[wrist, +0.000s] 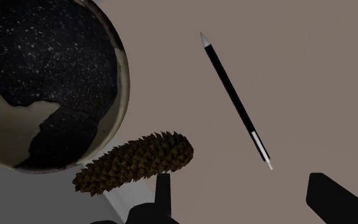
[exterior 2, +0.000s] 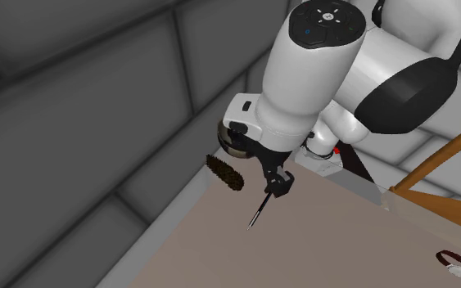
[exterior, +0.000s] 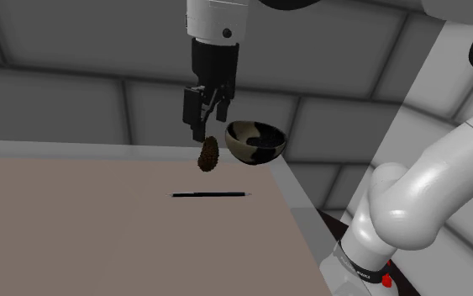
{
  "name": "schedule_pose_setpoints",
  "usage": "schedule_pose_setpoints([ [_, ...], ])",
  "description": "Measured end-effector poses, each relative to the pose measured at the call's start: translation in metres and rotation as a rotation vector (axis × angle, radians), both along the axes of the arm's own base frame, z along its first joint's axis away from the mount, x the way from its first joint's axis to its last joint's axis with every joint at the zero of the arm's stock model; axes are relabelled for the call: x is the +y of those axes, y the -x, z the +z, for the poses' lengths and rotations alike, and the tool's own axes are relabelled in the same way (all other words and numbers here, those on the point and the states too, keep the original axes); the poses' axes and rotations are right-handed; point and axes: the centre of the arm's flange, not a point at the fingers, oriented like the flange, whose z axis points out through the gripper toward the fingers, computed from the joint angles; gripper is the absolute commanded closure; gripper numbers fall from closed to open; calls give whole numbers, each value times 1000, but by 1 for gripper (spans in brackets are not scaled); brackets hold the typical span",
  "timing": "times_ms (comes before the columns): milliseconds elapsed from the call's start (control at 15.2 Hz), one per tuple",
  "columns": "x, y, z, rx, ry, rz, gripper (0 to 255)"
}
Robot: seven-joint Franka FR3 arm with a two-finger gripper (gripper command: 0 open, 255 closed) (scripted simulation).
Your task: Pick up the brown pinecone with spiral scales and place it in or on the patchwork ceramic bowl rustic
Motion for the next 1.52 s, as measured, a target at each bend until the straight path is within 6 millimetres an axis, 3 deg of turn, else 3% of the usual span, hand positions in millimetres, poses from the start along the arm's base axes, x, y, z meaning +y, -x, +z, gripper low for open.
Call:
schedule_pose_setpoints([
  [330,0,-2,-24,1,0,1,0],
  [726,-1,-2,-29,0,0,1,0],
  [792,-1,-2,-29,0,0,1,255],
  [1386,-1,-2,-29,0,0,1,255],
  [1452,-1,-2,-29,0,0,1,0],
  [1518,-1,-2,-29,0,0,1,0],
])
